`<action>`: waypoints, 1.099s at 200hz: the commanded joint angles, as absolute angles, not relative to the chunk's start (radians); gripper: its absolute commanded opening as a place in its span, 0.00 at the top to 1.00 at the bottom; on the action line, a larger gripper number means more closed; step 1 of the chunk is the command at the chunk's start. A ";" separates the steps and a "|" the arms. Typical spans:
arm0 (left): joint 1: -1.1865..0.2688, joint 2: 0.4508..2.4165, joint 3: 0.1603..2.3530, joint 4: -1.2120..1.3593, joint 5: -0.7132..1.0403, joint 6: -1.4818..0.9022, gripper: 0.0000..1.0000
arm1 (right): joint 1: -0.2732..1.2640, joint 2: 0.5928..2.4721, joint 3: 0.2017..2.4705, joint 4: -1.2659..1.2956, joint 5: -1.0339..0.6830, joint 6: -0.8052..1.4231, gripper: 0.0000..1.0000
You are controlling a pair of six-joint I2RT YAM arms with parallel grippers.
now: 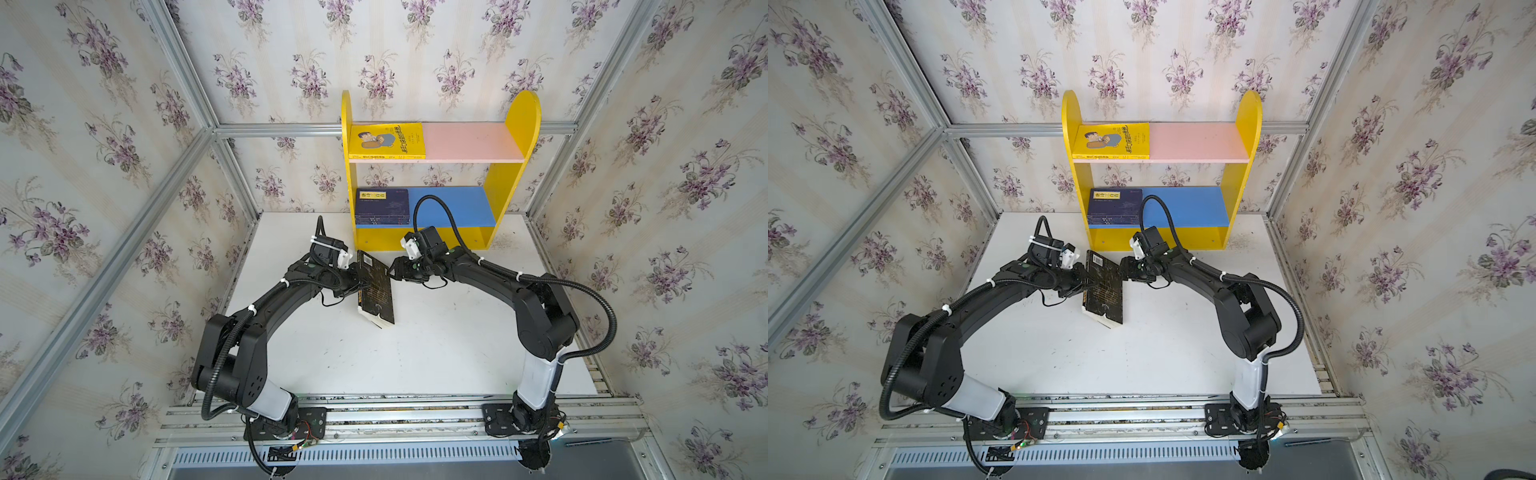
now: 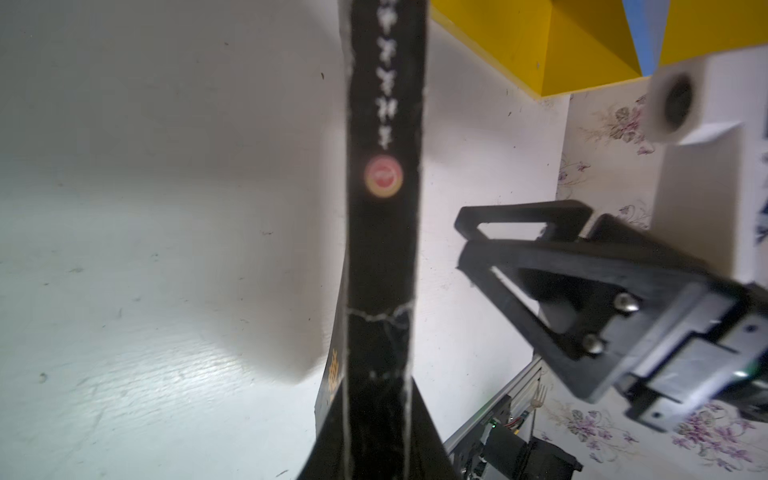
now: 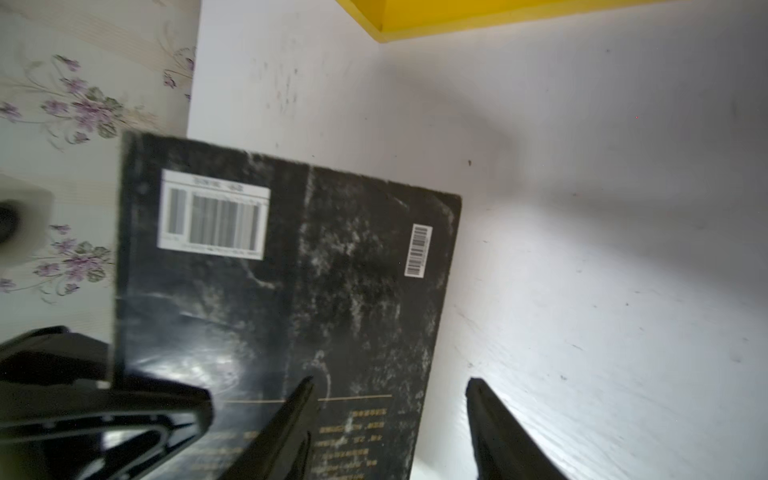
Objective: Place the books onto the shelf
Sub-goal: 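Lift the black paperback with both grippers and tilt it upright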
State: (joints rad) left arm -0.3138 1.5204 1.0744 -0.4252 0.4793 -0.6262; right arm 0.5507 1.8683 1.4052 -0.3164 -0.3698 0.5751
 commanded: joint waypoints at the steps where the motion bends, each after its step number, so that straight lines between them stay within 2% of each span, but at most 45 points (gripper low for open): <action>1: -0.334 1.481 1.089 -0.503 0.378 -0.505 0.87 | 0.545 1.828 1.418 -0.315 -0.372 0.655 0.35; 36: -0.426 1.395 1.090 -0.567 0.131 -0.361 0.87 | 0.442 1.791 1.409 -0.333 -0.462 0.848 0.22; 70: -0.532 1.331 1.069 -0.567 -0.133 -0.263 0.88 | 0.421 1.757 1.374 -0.299 -0.548 0.953 0.15; 86: -0.584 1.325 1.059 -0.561 -0.250 -0.222 0.89 | 0.419 1.753 1.367 -0.303 -0.587 0.995 0.01; 150: -0.825 1.376 1.020 -0.488 -0.640 -0.063 0.92 | 0.417 1.778 1.327 -0.261 -0.677 1.115 0.00; 188: -0.910 1.441 1.002 -0.465 -0.756 -0.005 0.94 | 0.417 1.815 1.324 -0.240 -0.725 1.143 0.01; 220: -0.939 1.445 0.971 -0.415 -0.790 0.062 0.93 | 0.417 1.871 1.365 -0.222 -0.789 1.167 0.05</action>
State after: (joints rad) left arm -0.9260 1.4448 0.9813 -0.4995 -0.6853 -0.0090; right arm 0.4175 1.8412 1.3247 -0.2634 -0.7197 1.1309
